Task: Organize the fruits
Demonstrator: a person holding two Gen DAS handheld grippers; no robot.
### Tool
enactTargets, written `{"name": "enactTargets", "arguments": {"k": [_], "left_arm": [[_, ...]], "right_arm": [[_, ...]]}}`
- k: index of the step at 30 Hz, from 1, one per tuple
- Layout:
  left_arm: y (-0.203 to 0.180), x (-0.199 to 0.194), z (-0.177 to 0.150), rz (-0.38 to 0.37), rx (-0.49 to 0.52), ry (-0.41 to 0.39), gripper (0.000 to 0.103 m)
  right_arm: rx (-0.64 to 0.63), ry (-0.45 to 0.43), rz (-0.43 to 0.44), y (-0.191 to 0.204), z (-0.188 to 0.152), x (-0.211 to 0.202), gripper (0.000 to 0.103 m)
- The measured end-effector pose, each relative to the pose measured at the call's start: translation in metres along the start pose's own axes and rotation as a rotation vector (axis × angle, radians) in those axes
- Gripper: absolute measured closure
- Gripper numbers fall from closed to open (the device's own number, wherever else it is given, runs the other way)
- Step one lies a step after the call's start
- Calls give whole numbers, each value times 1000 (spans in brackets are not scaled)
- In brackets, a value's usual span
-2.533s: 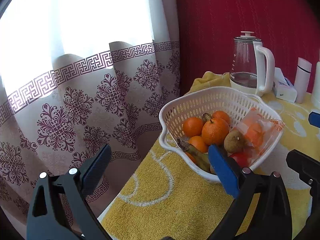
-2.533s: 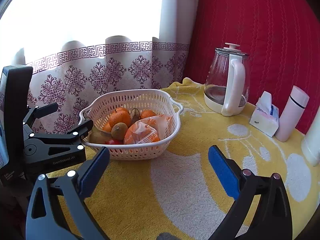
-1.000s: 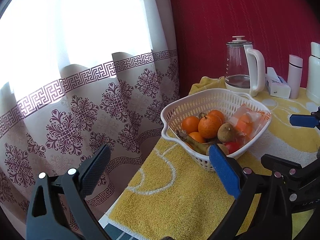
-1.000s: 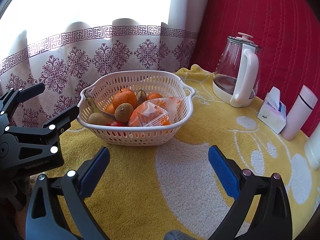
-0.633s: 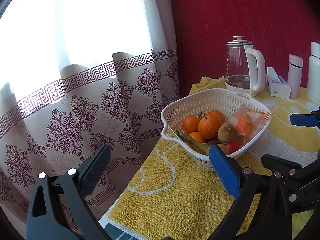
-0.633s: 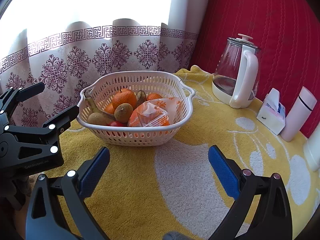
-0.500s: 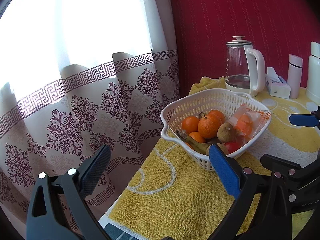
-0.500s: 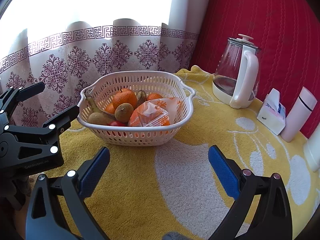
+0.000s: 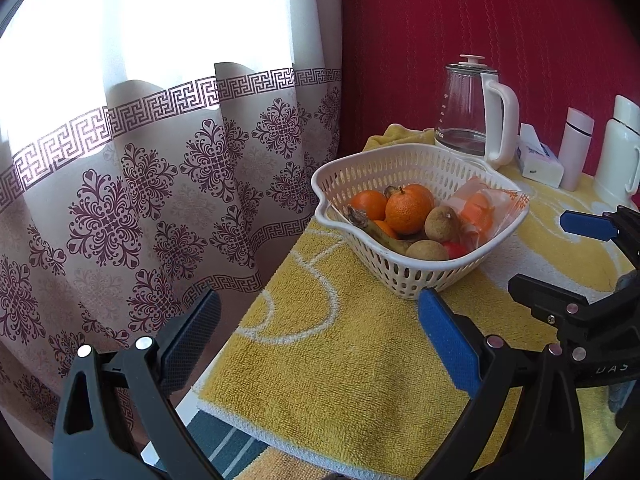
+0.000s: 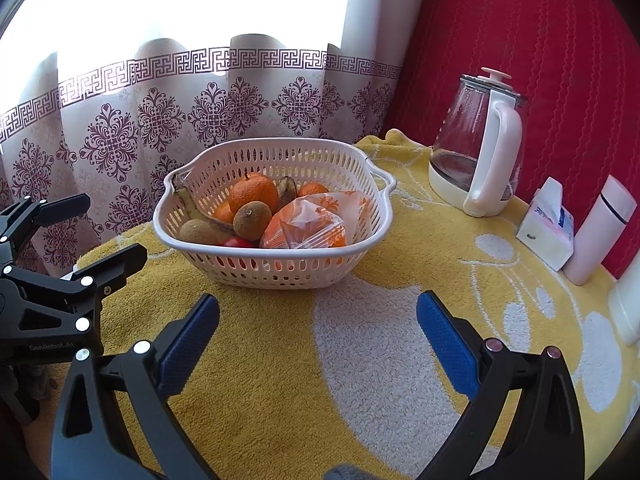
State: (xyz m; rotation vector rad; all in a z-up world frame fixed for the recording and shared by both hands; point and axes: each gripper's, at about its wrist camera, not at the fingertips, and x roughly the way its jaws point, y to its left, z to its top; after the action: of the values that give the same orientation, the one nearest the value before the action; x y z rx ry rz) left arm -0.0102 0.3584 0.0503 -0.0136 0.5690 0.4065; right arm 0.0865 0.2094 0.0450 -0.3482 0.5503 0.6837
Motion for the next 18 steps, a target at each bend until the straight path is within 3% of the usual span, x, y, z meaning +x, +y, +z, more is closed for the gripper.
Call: {"name": "enactTargets", "arguments": {"k": [18], "left_arm": [[-7, 6, -2, -10, 27, 37, 3]], "right_arm": [[-31, -35, 18, 8, -1, -5, 5]]}}
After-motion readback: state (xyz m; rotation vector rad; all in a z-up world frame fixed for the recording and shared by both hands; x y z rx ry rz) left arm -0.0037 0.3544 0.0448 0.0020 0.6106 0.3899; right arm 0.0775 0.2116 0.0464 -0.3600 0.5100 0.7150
